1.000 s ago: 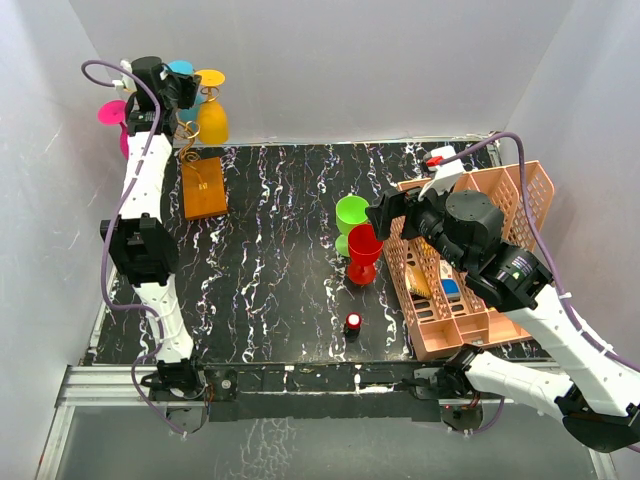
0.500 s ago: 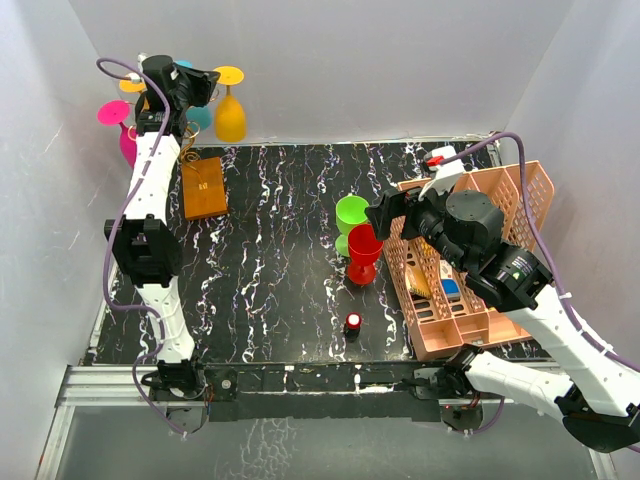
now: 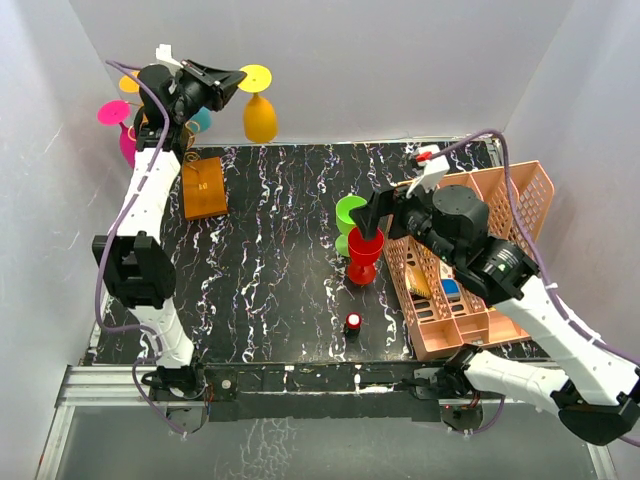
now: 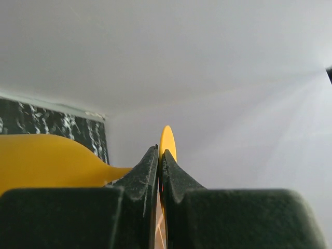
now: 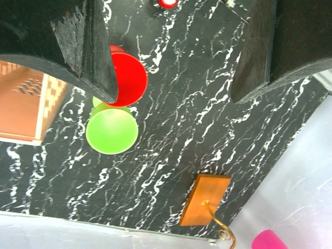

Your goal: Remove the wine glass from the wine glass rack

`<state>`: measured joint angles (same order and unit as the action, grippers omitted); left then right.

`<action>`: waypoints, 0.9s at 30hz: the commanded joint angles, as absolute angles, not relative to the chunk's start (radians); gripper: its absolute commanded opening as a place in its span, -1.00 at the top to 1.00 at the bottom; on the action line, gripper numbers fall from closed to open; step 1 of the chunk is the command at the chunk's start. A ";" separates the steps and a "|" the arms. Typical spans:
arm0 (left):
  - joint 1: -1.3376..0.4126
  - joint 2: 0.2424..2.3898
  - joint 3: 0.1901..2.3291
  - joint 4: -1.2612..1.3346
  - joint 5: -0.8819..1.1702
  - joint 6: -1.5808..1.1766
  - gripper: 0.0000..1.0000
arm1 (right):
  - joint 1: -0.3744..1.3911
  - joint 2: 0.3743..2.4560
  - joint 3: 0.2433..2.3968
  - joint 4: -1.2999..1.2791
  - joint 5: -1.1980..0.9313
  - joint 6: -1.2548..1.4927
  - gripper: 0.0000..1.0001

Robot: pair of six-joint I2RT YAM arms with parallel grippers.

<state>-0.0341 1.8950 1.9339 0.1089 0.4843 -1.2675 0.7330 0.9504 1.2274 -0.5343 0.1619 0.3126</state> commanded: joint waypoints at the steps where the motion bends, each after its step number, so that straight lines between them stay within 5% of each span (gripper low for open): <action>1: -0.051 1.707 1.787 0.367 0.673 -1.350 1.00 | 0.737 1.014 1.233 -0.414 0.071 0.418 -0.98; 14: -0.060 1.477 1.445 0.771 0.744 -1.686 1.00 | 0.701 1.252 1.336 -0.181 -0.113 0.630 -1.00; 21: -0.088 1.340 1.316 0.918 0.680 -1.781 1.00 | 0.407 1.331 1.285 0.165 -0.647 0.833 -0.98; 27: -0.163 1.322 1.189 1.168 0.643 -1.896 1.00 | 0.383 1.455 1.321 0.407 -0.898 1.000 -0.85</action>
<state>-0.1127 1.3563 1.2438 0.9062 0.6846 -1.7859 0.3691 1.4094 1.2858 0.1238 -0.6384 0.8467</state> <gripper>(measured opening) 0.031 0.932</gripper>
